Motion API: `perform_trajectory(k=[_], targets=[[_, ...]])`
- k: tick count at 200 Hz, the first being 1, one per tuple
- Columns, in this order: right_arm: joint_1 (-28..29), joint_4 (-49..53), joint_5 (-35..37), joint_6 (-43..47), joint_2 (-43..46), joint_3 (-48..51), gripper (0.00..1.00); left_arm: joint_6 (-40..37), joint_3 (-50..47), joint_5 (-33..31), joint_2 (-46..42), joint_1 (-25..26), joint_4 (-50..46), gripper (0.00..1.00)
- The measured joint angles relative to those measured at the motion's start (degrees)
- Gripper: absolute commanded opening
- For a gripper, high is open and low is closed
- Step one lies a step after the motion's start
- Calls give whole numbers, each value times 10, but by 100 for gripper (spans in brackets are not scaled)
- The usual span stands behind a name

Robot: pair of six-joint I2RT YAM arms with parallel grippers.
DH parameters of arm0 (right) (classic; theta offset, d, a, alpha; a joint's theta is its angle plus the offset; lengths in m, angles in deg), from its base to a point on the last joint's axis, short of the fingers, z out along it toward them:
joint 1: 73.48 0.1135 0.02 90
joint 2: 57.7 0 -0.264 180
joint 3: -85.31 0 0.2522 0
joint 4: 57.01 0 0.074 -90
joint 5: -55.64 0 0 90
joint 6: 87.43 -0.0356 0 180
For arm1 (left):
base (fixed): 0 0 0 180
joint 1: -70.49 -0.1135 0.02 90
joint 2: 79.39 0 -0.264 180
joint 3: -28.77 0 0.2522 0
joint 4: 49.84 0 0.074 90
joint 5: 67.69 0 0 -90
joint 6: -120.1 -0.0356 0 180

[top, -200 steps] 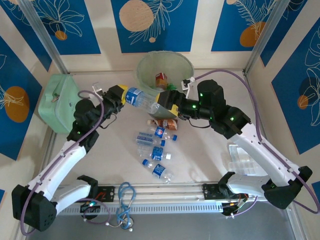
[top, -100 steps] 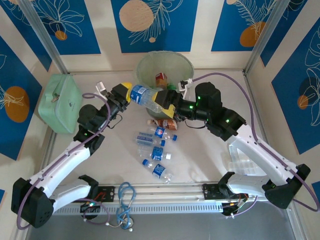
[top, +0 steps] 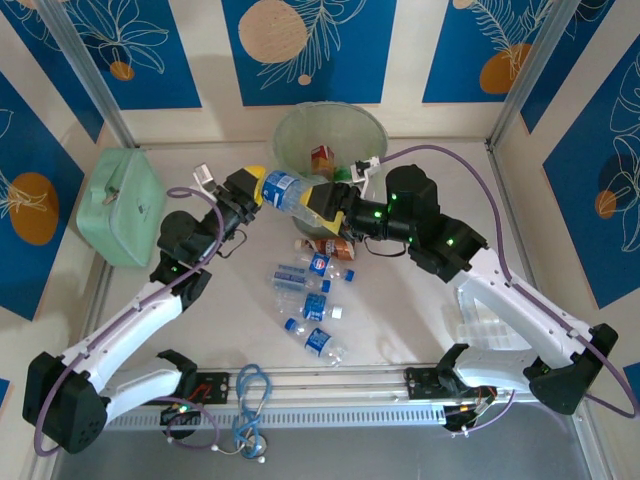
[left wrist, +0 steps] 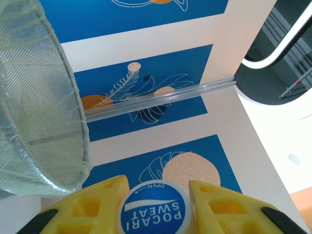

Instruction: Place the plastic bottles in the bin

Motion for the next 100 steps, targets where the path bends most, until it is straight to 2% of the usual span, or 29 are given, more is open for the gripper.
perform_trajectory(k=[26, 36, 48, 66, 80, 100], targets=[[0, 0, 4, 2, 0, 0, 58, 1, 0, 0, 0, 0, 0, 18], [0, 0, 5, 2, 0, 0, 55, 1, 0, 0, 0, 0, 0, 22], [0, 2, 5, 2, 0, 0, 54, 1, -1, 0, 0, 0, 0, 36], [0, 5, 9, 5, 0, 0, 53, -2, -3, 1, 0, 1, -3, 79], [0, 12, 12, 9, 0, 0, 53, -6, -3, 0, 0, 2, -7, 99], [-9, 37, 13, 22, -1, -8, 53, -28, -3, 1, -5, 2, -40, 100]])
